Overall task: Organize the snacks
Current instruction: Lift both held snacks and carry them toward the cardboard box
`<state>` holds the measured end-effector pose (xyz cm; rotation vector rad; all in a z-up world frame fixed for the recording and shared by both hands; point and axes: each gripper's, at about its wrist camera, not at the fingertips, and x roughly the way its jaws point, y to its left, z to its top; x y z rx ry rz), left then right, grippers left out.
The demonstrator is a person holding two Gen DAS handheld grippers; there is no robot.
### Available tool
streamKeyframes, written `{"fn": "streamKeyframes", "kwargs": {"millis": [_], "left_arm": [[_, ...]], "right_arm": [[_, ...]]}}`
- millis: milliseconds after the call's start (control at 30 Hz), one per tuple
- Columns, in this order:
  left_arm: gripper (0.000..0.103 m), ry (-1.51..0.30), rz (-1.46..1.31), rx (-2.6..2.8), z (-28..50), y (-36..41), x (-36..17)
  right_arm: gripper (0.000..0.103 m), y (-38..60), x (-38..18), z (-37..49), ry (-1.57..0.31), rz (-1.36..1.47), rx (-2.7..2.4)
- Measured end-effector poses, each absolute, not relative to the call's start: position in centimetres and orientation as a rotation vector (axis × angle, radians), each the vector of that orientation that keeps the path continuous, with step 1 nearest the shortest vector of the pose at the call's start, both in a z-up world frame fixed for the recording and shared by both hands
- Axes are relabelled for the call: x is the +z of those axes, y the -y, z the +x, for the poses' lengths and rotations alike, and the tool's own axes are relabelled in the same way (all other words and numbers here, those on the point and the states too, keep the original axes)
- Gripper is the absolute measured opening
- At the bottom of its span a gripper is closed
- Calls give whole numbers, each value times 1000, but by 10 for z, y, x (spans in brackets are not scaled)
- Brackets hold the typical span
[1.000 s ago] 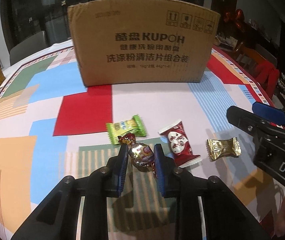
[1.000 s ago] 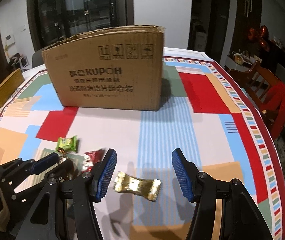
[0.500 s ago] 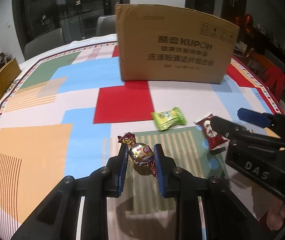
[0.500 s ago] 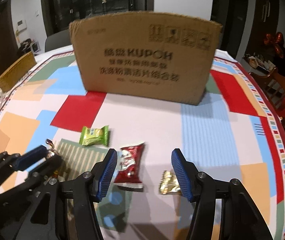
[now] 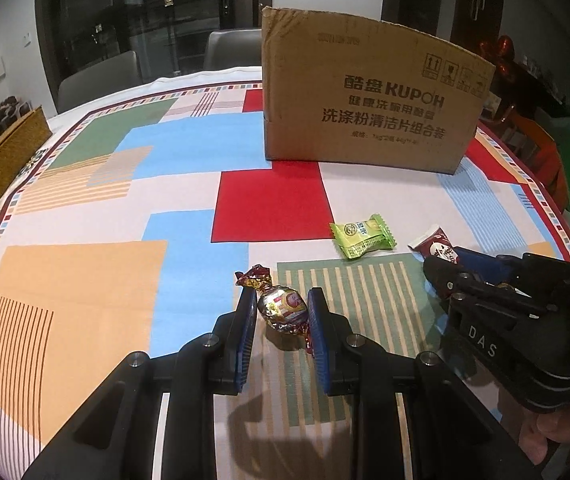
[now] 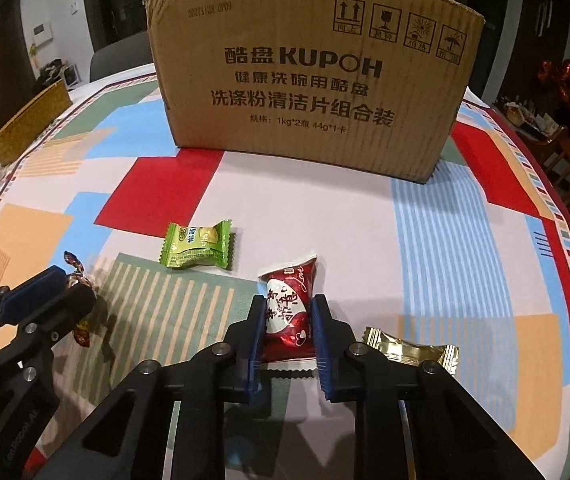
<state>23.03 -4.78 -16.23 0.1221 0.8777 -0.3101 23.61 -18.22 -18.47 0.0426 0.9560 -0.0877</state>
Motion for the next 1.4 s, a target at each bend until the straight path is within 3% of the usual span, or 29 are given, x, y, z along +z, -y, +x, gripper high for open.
{"fn": "streamKeyframes", "kwargs": {"millis": [1400], "left_arm": [[26, -706, 121, -330, 264, 69, -53]], "right_arm": [[23, 209, -41, 247, -693, 52, -128]]}}
